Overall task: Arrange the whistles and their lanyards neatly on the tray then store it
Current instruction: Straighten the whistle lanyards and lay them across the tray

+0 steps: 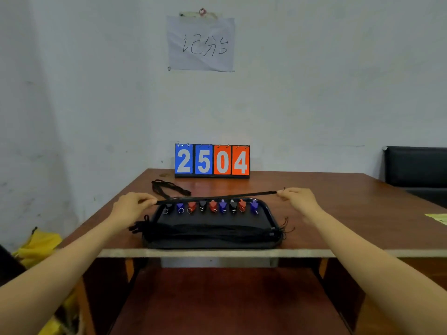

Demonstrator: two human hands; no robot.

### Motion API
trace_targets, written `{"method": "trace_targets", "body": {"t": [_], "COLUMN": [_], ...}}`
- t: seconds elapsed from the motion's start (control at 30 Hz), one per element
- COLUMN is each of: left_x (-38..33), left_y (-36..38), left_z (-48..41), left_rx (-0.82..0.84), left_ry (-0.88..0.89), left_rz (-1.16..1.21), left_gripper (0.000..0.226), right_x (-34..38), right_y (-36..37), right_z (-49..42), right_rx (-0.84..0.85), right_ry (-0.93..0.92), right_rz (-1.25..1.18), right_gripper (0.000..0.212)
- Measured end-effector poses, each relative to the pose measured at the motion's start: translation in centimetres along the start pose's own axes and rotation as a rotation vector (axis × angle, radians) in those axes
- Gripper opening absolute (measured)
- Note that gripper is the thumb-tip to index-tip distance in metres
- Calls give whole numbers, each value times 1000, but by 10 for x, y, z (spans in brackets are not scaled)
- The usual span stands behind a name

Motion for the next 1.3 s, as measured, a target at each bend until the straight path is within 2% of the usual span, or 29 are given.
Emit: {"method": "trace_targets", "body": {"t": [0.1,0.2,0.27,0.43,0.73,0.83,0.87,0.93,0.97,1.13,1.3], "left_x": [-1,-2,1,3,-8,-10,-12,-15,-16,-25,-29], "left_y": [6,5,3,1,7,7,7,10,13,27,35], "left_z": [13,26,32,41,45,45,45,45,45,49,50], "left_rx": [37,16,15,69,96,74,60,55,65,168,243], "left_ry": [24,2,-8,10,16,50,66,109,136,223,217], "left_rz": [-112,-150,-170,-204,-331,-331,-321,-303,-294,-283,-322], "left_gripper": [17,9,7,9,13,16,16,16,16,18,20], "right_x": [-13,-24,-28,-35,-40,-38,-37,-33,-31,-30,-30], "right_y": [2,2,3,3,5,5,6,10,12,25,31], "right_z": [10,18,21,25,39,40,41,44,46,48,47], "right_rx": [30,41,40,-39,-52,-47,-35,6,25,90,88], "right_ry": [77,110,95,50,17,-19,-47,-133,-189,-301,-314], "right_rz": [-32,-9,78,508,678,716,728,770,797,962,1015], "right_gripper": [23,25,24,10,19,7,11,35,40,19,17]}}
Point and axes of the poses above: each hand's wrist, its own z-axis away from the middle knuckle, its own y-axis out of the palm, x = y × z, the point moved 5 cm from there along -z, towards the middle knuckle, and after that the axes turned 10 degrees about y, right-handed, at the moved point
